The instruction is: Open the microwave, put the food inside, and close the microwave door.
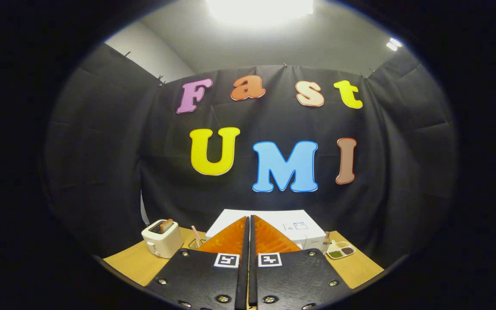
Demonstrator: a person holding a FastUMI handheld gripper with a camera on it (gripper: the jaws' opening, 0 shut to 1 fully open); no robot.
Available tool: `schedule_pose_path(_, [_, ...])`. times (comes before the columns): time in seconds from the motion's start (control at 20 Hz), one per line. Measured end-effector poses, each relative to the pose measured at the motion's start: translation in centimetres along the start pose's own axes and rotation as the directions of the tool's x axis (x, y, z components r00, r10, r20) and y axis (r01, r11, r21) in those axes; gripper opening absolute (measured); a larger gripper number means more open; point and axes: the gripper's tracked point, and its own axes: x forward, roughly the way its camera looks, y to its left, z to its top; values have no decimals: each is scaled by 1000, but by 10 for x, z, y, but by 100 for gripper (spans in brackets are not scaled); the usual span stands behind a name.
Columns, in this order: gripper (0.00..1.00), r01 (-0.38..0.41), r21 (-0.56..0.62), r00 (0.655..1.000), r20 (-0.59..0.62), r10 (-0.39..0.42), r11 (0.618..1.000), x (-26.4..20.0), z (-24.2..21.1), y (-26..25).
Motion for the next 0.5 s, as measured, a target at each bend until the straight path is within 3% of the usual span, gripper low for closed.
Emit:
schedule_pose_path(0.2, [2, -22, -22, 999, 38, 23, 1000, -15, 50, 13])
schedule_pose_path(0.5, [1, 12, 2, 999, 42, -12, 1000, -12, 64, 6])
